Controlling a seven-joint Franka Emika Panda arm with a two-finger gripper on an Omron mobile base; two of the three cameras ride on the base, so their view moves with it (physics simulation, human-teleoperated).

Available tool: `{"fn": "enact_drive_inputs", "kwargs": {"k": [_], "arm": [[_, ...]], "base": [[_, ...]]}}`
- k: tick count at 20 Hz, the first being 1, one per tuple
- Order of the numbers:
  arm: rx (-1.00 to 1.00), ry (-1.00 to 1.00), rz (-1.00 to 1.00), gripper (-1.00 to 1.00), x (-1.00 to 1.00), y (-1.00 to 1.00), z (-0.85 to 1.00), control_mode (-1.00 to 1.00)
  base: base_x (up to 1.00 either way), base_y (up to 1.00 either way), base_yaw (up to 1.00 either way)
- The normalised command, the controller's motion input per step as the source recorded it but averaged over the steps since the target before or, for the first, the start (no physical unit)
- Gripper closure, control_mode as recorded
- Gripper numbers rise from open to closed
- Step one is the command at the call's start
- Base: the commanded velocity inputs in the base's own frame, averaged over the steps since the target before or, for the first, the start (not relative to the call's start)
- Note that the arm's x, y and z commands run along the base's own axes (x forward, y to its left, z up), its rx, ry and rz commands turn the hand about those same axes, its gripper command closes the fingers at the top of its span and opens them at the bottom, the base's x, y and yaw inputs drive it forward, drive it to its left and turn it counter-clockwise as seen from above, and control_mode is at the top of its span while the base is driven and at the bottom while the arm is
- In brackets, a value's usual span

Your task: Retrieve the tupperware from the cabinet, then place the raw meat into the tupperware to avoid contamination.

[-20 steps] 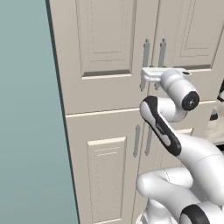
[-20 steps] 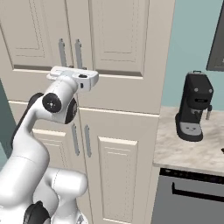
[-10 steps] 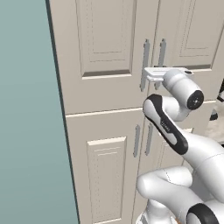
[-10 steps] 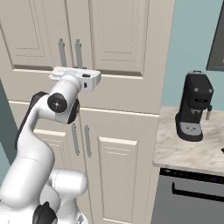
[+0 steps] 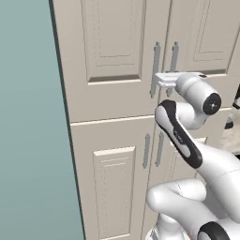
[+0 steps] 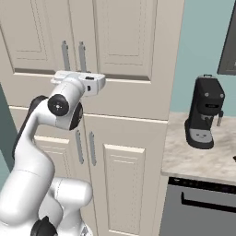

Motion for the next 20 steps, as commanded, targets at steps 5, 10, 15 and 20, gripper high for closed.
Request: {"fn": "enact_drive_inputs", "kwargs": {"k": [5,10,15,20], "arm": [[-0.03,0.11,0.00,1.00,-0.33,-0.11,0.00,-1.00],[-0.03,0.11,0.00,1.00,-0.41,-0.18,0.00,-1.00],[-0.02,0.06,0.00,1.00,-0.46,-0.32,-0.01,-1.00],[-0.01,0.03,0.00,1.00,-0.48,-0.37,-0.06,-1.00]], "base": [[0.00,0.00,0.00],[0.00,0.00,0.00],[0.00,0.00,0.00],[0.00,0.00,0.00]]}}
